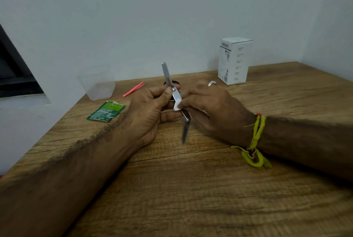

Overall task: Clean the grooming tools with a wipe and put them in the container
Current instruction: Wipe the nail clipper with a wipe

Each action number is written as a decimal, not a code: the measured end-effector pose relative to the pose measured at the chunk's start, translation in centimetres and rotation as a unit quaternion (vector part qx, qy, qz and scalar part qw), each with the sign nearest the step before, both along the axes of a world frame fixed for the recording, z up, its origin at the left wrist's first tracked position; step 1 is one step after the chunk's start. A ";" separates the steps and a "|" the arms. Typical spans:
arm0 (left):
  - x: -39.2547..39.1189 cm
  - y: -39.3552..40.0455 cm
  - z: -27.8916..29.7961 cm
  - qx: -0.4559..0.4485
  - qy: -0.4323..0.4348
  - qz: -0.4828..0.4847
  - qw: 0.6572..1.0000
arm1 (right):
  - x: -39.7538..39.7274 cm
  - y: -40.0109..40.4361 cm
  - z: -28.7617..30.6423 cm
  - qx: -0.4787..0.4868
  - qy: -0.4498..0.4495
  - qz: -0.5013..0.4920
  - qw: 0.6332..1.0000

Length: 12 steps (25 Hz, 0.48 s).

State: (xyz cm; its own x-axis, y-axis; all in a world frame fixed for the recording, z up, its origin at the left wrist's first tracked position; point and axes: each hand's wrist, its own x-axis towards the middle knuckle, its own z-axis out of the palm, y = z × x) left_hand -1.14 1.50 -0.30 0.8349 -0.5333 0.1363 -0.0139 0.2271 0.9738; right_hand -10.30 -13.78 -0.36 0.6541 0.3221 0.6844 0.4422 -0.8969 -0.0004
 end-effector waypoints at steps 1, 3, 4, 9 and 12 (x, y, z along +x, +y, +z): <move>0.1 -0.1 0.0 0.001 -0.001 0.000 1.000 | -0.1 -0.1 0.1 -0.007 0.011 -0.001 1.000; 0.2 -0.1 -0.1 0.005 -0.008 0.002 1.000 | -0.1 -0.2 0.0 -0.009 0.016 0.001 1.000; 0.2 -0.1 -0.1 0.008 -0.013 0.003 1.000 | -0.2 -0.2 -0.1 -0.012 0.017 0.001 1.000; 0.5 -0.1 -0.4 0.012 -0.020 0.015 1.000 | -0.5 -0.3 -0.1 -0.016 0.025 0.000 1.000; 0.6 -0.2 -0.5 0.008 -0.024 0.024 0.999 | -0.8 -0.2 0.0 -0.043 0.057 0.013 0.997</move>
State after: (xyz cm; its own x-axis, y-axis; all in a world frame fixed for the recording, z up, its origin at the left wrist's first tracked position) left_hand -0.58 1.26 -0.77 0.8520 -0.4954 0.1691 -0.0718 0.2093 0.9752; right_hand -11.08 -13.93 -0.35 0.7161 0.3954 0.5752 0.4676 -0.8836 0.0253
